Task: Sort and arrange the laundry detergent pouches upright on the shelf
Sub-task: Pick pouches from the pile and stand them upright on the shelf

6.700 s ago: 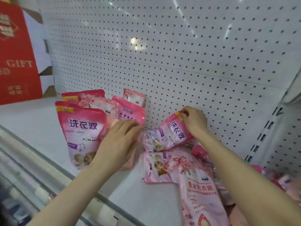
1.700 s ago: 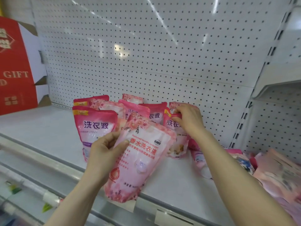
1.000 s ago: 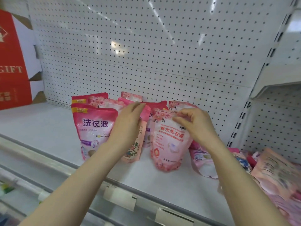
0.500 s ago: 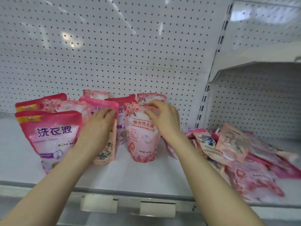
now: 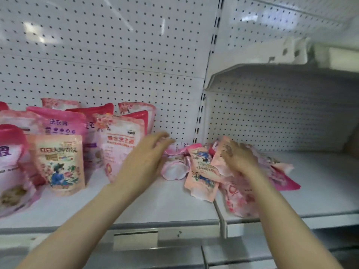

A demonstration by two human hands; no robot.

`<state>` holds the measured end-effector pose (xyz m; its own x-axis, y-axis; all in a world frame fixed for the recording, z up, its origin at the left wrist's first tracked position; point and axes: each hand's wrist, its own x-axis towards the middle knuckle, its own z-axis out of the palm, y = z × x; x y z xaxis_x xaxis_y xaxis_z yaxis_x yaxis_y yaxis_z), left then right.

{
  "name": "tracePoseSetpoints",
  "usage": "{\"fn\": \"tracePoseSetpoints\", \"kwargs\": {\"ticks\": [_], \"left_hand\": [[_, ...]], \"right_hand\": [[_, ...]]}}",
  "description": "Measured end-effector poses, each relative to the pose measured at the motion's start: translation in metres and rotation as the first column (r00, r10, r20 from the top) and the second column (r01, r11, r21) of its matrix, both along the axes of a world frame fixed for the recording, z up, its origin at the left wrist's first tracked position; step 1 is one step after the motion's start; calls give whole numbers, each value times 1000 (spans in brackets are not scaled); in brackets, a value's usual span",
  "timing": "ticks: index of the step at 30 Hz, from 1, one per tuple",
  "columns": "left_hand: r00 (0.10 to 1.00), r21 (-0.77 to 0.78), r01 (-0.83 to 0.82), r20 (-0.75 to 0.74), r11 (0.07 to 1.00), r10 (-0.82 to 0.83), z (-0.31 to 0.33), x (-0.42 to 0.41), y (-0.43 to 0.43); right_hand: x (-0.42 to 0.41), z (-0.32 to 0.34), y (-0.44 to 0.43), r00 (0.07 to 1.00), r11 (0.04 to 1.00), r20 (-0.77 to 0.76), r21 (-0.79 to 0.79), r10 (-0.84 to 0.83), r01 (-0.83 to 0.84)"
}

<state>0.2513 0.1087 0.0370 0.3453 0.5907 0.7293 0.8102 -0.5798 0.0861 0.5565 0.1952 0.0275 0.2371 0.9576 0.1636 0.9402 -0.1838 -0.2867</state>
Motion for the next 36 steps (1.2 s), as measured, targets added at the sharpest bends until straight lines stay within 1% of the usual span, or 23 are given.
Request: {"fn": "tracePoseSetpoints", "kwargs": {"ticks": [1, 2, 3, 6, 8, 10, 12, 13, 15, 16, 17, 18, 19, 20, 22, 24, 29, 31, 33, 34, 36], "left_hand": [[999, -48, 35, -29, 998, -37, -5, 20, 5], [995, -110, 69, -58, 992, -76, -11, 39, 11], [990, -180, 93, -85, 979, -110, -15, 58, 15], [979, -331, 97, -140, 938, -151, -29, 100, 30], [980, -401, 47, -161, 915, -121, -36, 117, 37], [984, -433, -1, -160, 901, -76, -41, 123, 38], [987, -439, -40, -157, 897, -33, -42, 123, 35], [989, -441, -49, -146, 896, -18, -43, 120, 31], [995, -452, -49, -96, 891, 6, -45, 111, 20], [997, -464, -49, -75, 885, 16, -46, 105, 13], [997, -472, -55, -68, 880, 26, -46, 99, 7], [997, -476, -63, -64, 877, 37, -46, 93, 1], [997, -471, -70, -58, 879, 48, -45, 87, -5], [997, -461, -72, -48, 885, 56, -44, 83, -10], [998, -436, -64, -13, 898, 65, -41, 78, -17], [997, -417, -66, 5, 907, 75, -38, 75, -19], [995, -353, -93, -61, 931, 77, -17, 61, -25], [992, -326, -99, -104, 940, 69, -7, 49, -28], [986, -247, -103, -150, 963, 67, 4, 35, -32], [983, -182, -113, -165, 977, 83, 8, 27, -34], [979, -31, -164, -129, 986, 159, 15, 12, -38]], "right_hand": [[9, -5, 2, 999, 995, -1, -90, 37, -37], [17, -9, 4, 996, 986, -13, -142, 88, -89], [22, -9, 4, 991, 979, -14, -158, 132, -132], [37, -2, 4, 973, 970, 22, -95, 228, -225], [46, 3, 6, 965, 965, 0, -27, 262, -262], [52, 8, 7, 966, 965, 7, 33, 260, -260], [54, 8, 10, 959, 960, 39, 7, 280, -280], [54, 8, 11, 958, 958, 26, -31, 284, -284], [56, 5, 16, 960, 961, -63, -23, 272, -274], [58, 3, 22, 954, 966, -152, 23, 257, -257], [59, 3, 26, 930, 970, -275, 75, 244, -233], [59, 4, 29, 887, 969, -392, 123, 245, -214], [58, 7, 30, 853, 964, -452, 160, 263, -212], [56, 10, 30, 843, 953, -451, 206, 293, -221], [47, 21, 26, 837, 909, -400, 340, 373, -242], [33, 37, 16, 805, 844, -374, 465, 461, -267], [4, 64, -5, 790, 697, -242, 652, 564, -298], [-4, 72, -13, 782, 653, -242, 711, 574, -260], [-16, 78, -20, 750, 650, -305, 729, 587, -212], [-23, 80, -24, 726, 656, -336, 727, 599, -205], [-41, 83, -29, 679, 665, -370, 710, 634, -234]]}}
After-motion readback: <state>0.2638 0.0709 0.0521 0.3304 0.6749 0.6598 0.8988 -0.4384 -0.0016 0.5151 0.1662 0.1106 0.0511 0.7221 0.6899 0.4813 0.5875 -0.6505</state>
